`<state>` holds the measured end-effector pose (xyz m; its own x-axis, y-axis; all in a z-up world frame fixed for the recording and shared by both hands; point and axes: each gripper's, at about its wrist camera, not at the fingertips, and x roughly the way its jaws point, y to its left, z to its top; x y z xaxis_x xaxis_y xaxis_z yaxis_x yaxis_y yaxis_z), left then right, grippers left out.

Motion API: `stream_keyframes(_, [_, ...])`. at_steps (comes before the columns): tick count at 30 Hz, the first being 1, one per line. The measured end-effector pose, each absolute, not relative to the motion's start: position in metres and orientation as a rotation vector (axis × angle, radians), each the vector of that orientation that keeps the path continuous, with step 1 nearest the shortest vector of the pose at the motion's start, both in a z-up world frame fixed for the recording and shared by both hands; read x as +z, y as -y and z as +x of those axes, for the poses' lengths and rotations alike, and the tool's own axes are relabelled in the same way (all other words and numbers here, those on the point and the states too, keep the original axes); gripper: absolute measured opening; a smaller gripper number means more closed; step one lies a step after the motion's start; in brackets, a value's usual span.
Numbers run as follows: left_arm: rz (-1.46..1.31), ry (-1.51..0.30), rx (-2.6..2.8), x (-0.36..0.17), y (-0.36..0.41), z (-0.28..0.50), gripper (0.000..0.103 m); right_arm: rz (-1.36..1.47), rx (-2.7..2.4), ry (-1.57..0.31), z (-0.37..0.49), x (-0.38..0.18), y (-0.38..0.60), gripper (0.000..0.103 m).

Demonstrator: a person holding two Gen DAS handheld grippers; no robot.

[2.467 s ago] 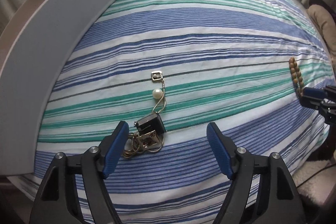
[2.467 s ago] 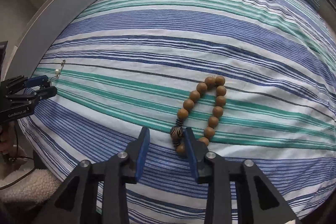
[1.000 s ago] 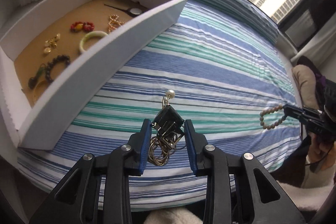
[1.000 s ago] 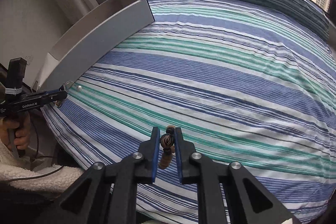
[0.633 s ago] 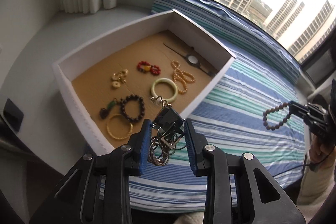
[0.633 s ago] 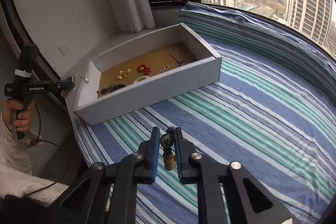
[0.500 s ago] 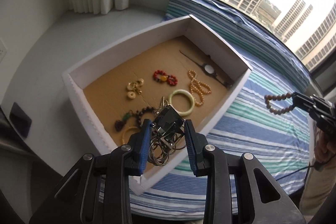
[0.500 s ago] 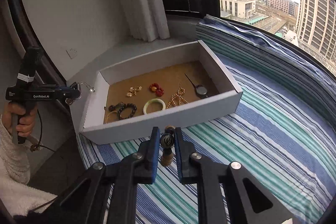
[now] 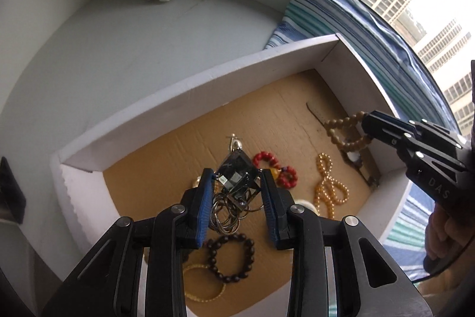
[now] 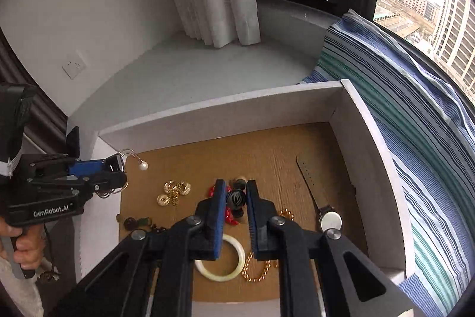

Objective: Organize jewelry

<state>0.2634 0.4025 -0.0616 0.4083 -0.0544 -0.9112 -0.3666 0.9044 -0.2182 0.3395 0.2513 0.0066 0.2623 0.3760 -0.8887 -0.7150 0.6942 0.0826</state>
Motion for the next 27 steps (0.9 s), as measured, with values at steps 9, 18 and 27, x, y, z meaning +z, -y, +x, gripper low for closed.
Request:
stream_keyframes(9, [-0.348,-1.115,0.328,-0.093,-0.406,0.298,0.081,-0.312,0.728,-1.068,0.378,-0.02,-0.265,0.032])
stream_keyframes(18, [-0.201,-0.964,0.454,-0.043,-0.382,0.234,0.1,-0.353,0.73,-1.042,0.354,0.0,-0.241,0.046])
stream_keyframes(27, [-0.159,-0.843,0.618,0.01,-0.317,0.149,0.1,-0.4,0.787,-1.01,0.287,0.035,-0.196,0.07])
